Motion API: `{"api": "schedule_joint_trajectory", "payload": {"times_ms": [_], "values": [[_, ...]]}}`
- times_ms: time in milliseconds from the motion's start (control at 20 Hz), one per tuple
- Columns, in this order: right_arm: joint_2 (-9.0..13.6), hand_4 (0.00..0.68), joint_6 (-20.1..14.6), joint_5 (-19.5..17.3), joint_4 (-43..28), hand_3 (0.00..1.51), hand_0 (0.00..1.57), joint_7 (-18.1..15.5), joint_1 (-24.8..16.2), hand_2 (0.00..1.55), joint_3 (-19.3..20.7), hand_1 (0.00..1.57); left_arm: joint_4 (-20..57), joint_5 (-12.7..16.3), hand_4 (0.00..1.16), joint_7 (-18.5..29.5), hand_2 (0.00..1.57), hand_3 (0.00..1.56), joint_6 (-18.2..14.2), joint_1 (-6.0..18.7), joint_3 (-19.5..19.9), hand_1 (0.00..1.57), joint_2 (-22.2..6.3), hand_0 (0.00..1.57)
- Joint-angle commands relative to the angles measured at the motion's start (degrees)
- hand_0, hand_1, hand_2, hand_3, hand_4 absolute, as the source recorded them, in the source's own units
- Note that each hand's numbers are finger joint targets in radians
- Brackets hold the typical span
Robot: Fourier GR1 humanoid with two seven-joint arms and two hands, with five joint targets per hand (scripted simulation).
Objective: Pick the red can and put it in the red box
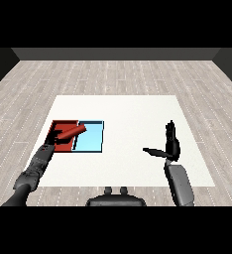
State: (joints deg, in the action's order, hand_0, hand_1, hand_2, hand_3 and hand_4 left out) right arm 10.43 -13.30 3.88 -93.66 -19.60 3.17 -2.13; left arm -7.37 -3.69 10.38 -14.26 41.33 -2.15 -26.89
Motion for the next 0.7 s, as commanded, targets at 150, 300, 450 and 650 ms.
{"api": "schedule_joint_trajectory", "payload": {"times_ms": [150,300,450,650], "values": [[-0.7,0.000,2.8,1.6,0.9,0.00,0.00,-4.3,-2.9,0.00,0.3,0.00,3.8,-2.8,0.00,-4.9,0.00,0.00,0.7,4.8,-1.2,0.00,-4.9,0.00],[-1.5,0.000,0.9,-0.3,-0.3,0.00,0.00,-0.1,1.9,0.00,-0.8,0.00,2.2,0.7,0.00,-1.8,0.00,0.00,-1.2,3.1,2.6,0.00,-3.6,0.00],[-2.2,0.000,2.4,2.3,-1.5,0.00,0.00,-2.2,-1.0,0.00,-0.4,0.00,-4.1,8.4,0.00,11.4,0.00,0.00,-5.6,-0.1,10.3,0.00,-3.8,0.00],[-1.6,0.000,4.0,4.0,-2.4,0.00,0.00,-1.7,-0.5,0.00,0.0,0.00,-13.7,15.7,0.00,24.7,0.00,0.00,0.0,1.1,16.8,0.00,0.1,0.00]]}}
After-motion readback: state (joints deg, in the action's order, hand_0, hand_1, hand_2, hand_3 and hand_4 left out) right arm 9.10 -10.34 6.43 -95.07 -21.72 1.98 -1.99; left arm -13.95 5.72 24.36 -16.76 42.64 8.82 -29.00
